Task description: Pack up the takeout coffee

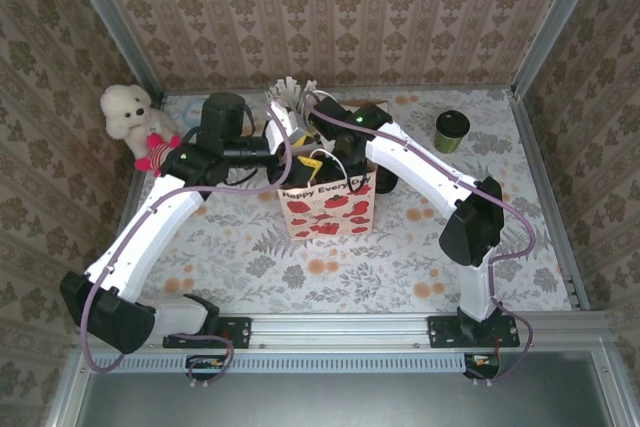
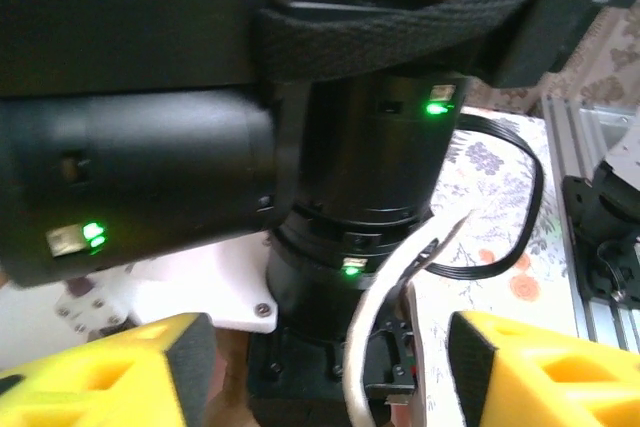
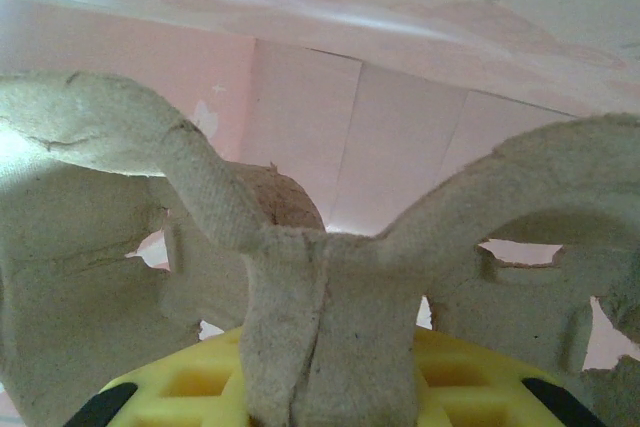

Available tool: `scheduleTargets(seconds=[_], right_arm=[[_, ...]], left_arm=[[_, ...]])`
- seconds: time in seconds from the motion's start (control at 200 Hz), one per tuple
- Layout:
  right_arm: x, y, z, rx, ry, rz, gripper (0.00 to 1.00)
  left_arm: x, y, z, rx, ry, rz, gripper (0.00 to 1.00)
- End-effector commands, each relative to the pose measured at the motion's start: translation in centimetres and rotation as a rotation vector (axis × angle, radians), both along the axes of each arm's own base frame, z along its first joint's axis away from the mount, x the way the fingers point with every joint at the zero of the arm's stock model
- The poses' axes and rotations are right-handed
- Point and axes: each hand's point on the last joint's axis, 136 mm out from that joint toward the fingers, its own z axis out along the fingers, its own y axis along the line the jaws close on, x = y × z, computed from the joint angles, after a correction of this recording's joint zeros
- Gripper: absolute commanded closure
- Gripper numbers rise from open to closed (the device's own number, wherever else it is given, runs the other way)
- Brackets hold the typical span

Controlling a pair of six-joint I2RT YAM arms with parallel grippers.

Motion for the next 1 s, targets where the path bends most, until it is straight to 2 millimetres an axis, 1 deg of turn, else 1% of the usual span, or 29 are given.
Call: scheduleTargets(seconds=[0.0,0.06,0.105,0.215,0.245,0.405,0.49,0.635,0.78,0.895,0.995], right_arm=[[-0.6,0.4,0.3,0.014,0.028,-0.009,0.96],[-0.6,0.4,0.2,0.011,0.035,-0.014,0.96],[-0.6,0.4,0.2,0.012,0.039,-0.020,0.96],[-0.6,0.5,0.0,0.017,0.053,-0.042,0.97],[-0.6,0.6,0.0,0.021,0.057,-0.048,0.97],[-0.7,1.0,-0.3,0.033,0.081,-0.071,0.98],[-0.7,1.1,-0.4,0.040,0.096,-0.082,0.98],[-1.0,1.1,-0.8,0.037,0.129,-0.087,0.98],[-1.3,1.3,-0.5,0.049,0.152,-0.108,0.98],[-1.4,1.3,0.1,0.063,0.155,-0.127,0.99],[-1.5,1.0,-0.2,0.046,0.160,-0.141,0.99]], left_arm=[[-1.9,-0.6,0.5,-0.047,0.002,-0.119,0.47],[-2.0,-0.7,0.4,-0.050,0.011,-0.134,0.54],[-2.2,-0.8,0.5,-0.053,0.020,-0.149,0.56],[-3.4,-1.0,0.9,-0.090,0.027,-0.220,0.70],[-3.7,-1.0,1.1,-0.103,0.026,-0.234,0.72],[-4.7,-1.2,0.6,-0.097,0.022,-0.264,0.85],[-5.3,-1.1,0.8,-0.100,0.006,-0.278,0.85],[-7.3,-1.2,1.1,-0.114,-0.005,-0.353,0.87],[-8.7,-1.1,0.9,-0.117,-0.012,-0.387,0.92],[-9.6,-0.7,1.0,-0.128,-0.036,-0.419,0.89],[-10.8,-0.3,1.7,-0.154,-0.073,-0.468,0.89]])
